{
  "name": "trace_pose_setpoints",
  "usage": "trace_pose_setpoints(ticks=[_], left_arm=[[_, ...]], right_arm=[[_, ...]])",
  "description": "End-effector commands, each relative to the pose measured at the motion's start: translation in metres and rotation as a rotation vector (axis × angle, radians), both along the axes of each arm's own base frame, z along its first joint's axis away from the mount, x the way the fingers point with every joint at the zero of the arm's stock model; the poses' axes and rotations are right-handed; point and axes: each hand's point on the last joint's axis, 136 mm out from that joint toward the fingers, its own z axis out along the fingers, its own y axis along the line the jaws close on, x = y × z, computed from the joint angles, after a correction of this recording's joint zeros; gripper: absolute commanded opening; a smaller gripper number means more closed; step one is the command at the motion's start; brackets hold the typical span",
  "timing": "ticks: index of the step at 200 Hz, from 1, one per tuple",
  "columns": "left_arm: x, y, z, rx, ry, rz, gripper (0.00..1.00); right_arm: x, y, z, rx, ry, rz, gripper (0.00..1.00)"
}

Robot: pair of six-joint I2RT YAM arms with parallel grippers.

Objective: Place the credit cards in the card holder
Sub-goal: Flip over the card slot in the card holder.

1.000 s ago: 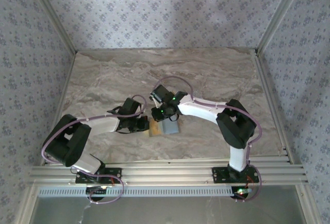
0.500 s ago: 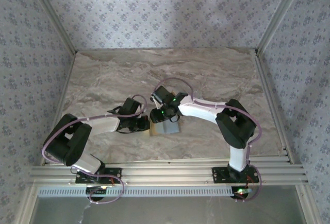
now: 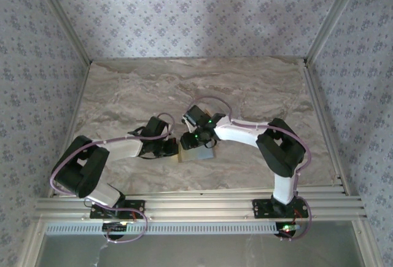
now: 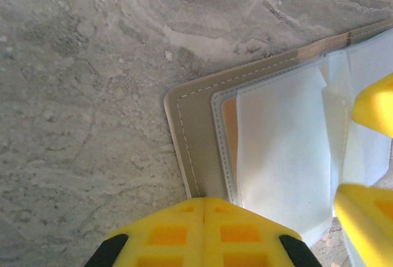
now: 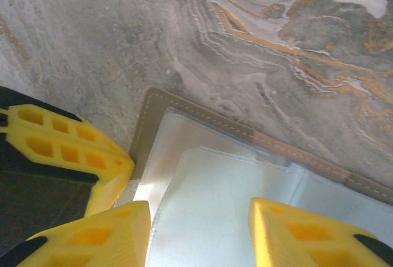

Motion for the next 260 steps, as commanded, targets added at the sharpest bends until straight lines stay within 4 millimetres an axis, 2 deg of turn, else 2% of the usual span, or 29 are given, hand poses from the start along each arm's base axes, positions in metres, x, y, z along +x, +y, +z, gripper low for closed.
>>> trace_pose_setpoints(ticks=[1,58,65,90,118,143,165,174,178,192,202,217,260], left_arm=[[-0.019,0.025,-0.034,0.131,0.079,0.017,0.05],[-0.019,0.025,-0.034,0.130,0.081,0.018,0.05],[-0.019,0.025,-0.035,0.131,0.082,0.018,0.05],[-0.019,0.026,-0.034,0.130,0.081,0.019,0.05],[-0.019,0.025,-0.033,0.128,0.077,0.018,0.05],[-0.019,0.026,-0.033,0.127,0.077,0.018,0.05],[-0.019,0.025,-0.031,0.124,0.074,0.018,0.05],[-0.019,0.025,-0.031,0.123,0.070,0.017,0.05],[-0.019,0.025,-0.030,0.123,0.070,0.017,0.05],[-0.018,0.025,-0.029,0.119,0.066,0.019,0.06],[-0.018,0.025,-0.028,0.117,0.062,0.018,0.06],[-0.017,0.025,-0.026,0.112,0.054,0.018,0.06],[-0.017,0.024,-0.024,0.106,0.048,0.017,0.07]], right_arm=[[0.004,-0.012,0.008,-0.034,-0.036,-0.026,0.45],[0.020,-0.044,0.016,-0.173,-0.144,-0.146,0.44],[0.013,-0.057,0.005,-0.215,-0.123,-0.169,0.44],[0.017,-0.071,0.013,-0.250,-0.169,-0.213,0.45],[0.020,-0.085,0.021,-0.273,-0.196,-0.238,0.51],[0.024,-0.089,0.035,-0.266,-0.220,-0.230,0.56],[0.034,-0.095,0.048,-0.266,-0.238,-0.229,0.58],[0.038,-0.100,0.047,-0.271,-0.230,-0.222,0.58],[0.046,-0.095,0.059,-0.247,-0.249,-0.221,0.58],[0.061,-0.097,0.067,-0.244,-0.266,-0.217,0.56],[0.066,-0.103,0.066,-0.268,-0.251,-0.208,0.55],[0.077,-0.099,0.069,-0.253,-0.248,-0.186,0.53],[0.100,-0.091,0.059,-0.229,-0.194,-0.148,0.51]])
